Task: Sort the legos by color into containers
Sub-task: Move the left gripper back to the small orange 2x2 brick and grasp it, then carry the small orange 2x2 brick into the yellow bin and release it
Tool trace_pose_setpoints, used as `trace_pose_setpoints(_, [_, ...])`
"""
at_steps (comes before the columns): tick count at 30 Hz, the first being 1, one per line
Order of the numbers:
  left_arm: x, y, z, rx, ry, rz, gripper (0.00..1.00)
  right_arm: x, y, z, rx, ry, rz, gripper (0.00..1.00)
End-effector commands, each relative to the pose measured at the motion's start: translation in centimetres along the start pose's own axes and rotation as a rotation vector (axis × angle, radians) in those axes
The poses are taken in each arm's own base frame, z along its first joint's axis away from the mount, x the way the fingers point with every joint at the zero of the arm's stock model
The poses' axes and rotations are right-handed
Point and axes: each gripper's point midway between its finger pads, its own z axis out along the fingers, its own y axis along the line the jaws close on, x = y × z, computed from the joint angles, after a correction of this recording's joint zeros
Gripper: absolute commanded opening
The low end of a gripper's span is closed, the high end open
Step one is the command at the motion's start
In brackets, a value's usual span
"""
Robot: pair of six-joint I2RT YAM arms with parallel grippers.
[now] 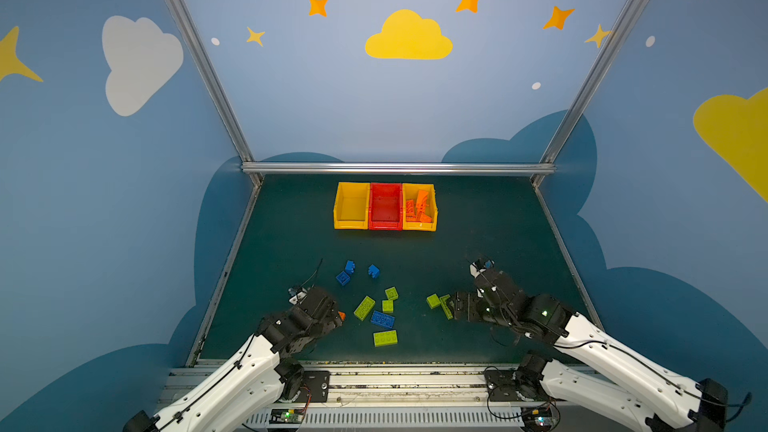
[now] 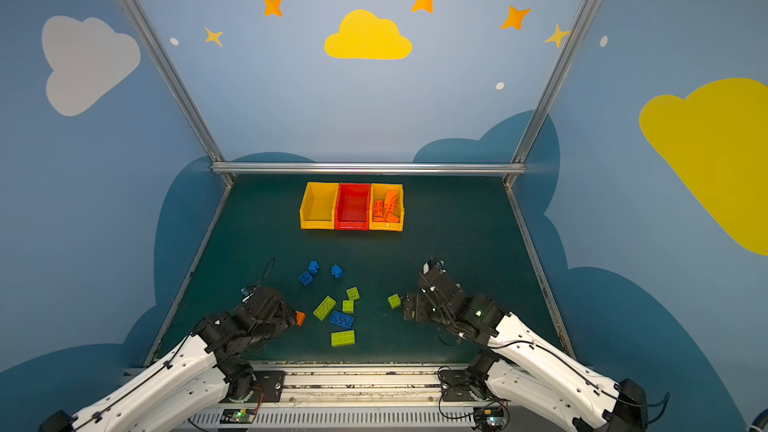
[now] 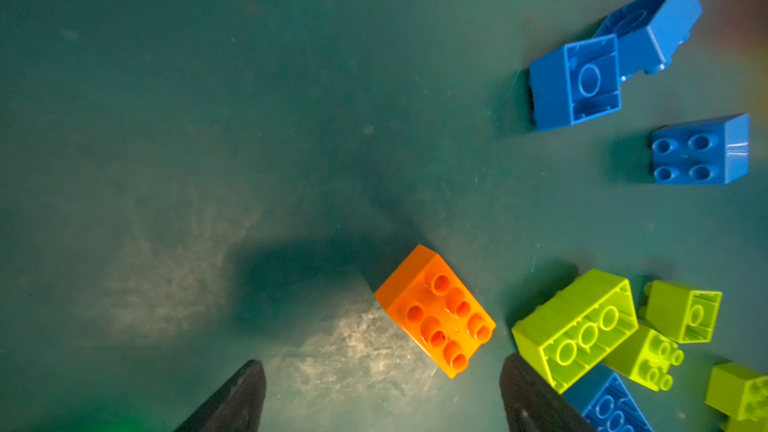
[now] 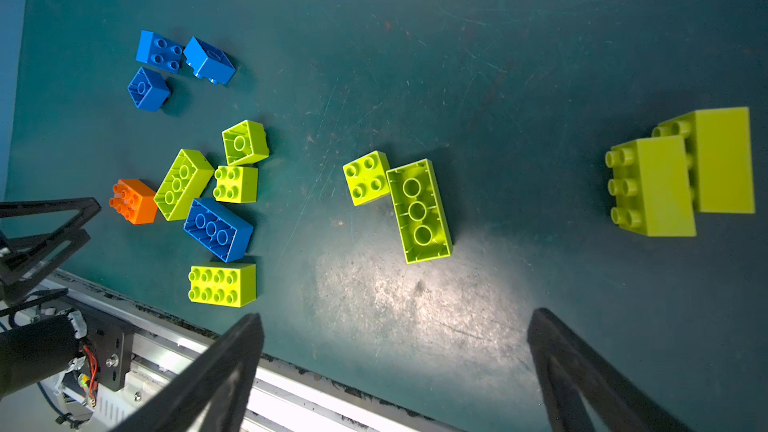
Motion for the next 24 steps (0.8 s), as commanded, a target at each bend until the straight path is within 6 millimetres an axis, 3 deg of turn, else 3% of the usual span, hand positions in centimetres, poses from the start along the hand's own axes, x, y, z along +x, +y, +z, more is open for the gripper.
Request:
trace_pose_setpoints(1, [0.4,-1.0,0.3,0.049,0.021,-0.062,0.87,-0.6,0.4,0.1,-0.010,-0.030,0.004,0.97])
trace_pose_setpoints(15, [0.4,-2.7,2.4,-0.004,0.061,-0.091,0.87,0.0,0.7,1.3,-0.060,-0.035,-0.008,0.97])
trace_pose_setpoints(24, [0.7,-3.9,4.2,-0.112,0.131,-0.065,0.79,0.8,0.1,1.5,-0.068,-0.037,-0.012,0.97])
